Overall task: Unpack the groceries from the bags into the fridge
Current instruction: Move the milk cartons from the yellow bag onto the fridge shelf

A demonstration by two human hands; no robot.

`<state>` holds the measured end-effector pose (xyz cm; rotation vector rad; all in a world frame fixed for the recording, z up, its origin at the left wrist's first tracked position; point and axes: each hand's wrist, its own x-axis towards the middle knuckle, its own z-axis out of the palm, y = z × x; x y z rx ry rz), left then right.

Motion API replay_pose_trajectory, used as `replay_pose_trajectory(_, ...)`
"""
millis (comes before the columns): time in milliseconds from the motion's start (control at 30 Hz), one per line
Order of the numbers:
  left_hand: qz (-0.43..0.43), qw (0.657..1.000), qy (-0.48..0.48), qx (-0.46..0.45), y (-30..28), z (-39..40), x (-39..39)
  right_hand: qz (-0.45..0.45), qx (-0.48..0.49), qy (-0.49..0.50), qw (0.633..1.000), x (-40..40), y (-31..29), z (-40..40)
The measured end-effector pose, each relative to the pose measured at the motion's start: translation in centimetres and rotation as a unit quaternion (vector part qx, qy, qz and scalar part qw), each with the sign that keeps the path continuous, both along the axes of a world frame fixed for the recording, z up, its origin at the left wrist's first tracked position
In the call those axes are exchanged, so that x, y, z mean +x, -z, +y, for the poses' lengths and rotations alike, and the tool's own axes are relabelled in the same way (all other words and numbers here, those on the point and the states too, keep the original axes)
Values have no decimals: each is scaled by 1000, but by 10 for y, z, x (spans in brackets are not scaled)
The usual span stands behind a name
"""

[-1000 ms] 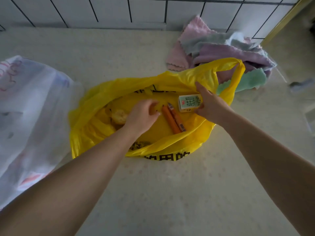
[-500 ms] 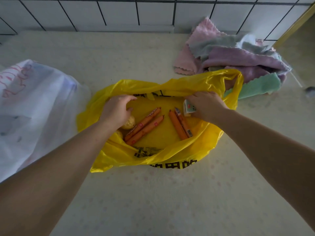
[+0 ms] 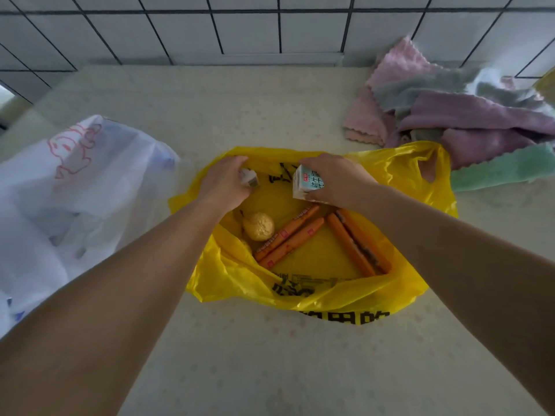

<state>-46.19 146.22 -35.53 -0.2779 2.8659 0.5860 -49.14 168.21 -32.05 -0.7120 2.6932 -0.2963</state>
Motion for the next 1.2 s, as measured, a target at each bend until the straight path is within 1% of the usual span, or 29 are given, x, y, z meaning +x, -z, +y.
replay_pose_trajectory(100, -19, 1000, -18, -13, 1, -2, -5, -4, 4, -2, 1000, -1, 2, -4)
replay_pose_trajectory(167, -19, 1000, -8, -10, -2, -2, -5, -10, 1, 0, 1000, -2, 4, -5)
replay_pose_trajectory(233, -21, 999, 44, 14, -7, -2, -2, -12, -1, 4, 1000, -4, 5, -4)
replay_pose_trajectory(333, -11, 988, 134, 75, -17, -2, 7, -6, -8, 9, 1000, -7, 4, -3)
replay_pose_trajectory(400, -7, 982, 168, 82, -19, -1, 10, -11, -8, 5, 1000, -7, 5, -4)
replay_pose_trajectory(500, -5, 980, 192, 47, -13, 6, 15, -15, 4, -7, 1000, -3, 7, -7)
replay_pose_trajectory(567, 14, 977, 213, 22, -8, 12, 19, -16, 12, -8, 1000, -1, 8, -7)
replay_pose_trajectory(633, 28, 969, 243, -32, -4, 16, 19, -16, 19, -8, 1000, 0, 9, -7)
replay_pose_trajectory(700, 11, 961, 262, -88, -5, 18, 14, -15, 25, -11, 1000, 1, 10, -6)
replay_pose_trajectory(900, -67, 955, 253, -142, -7, 23, 1, -10, 22, -7, 1000, 3, 12, -4)
replay_pose_trajectory(967, -72, 954, 251, -149, -7, 26, 0, -10, 19, -5, 1000, 4, 12, -4)
replay_pose_trajectory(1067, -35, 962, 234, -140, -13, 24, 2, -5, 14, 1, 1000, 5, 8, 0)
replay_pose_trajectory(1200, 51, 981, 171, -79, -40, 16, 11, 10, -11, 28, 999, 8, -6, 10)
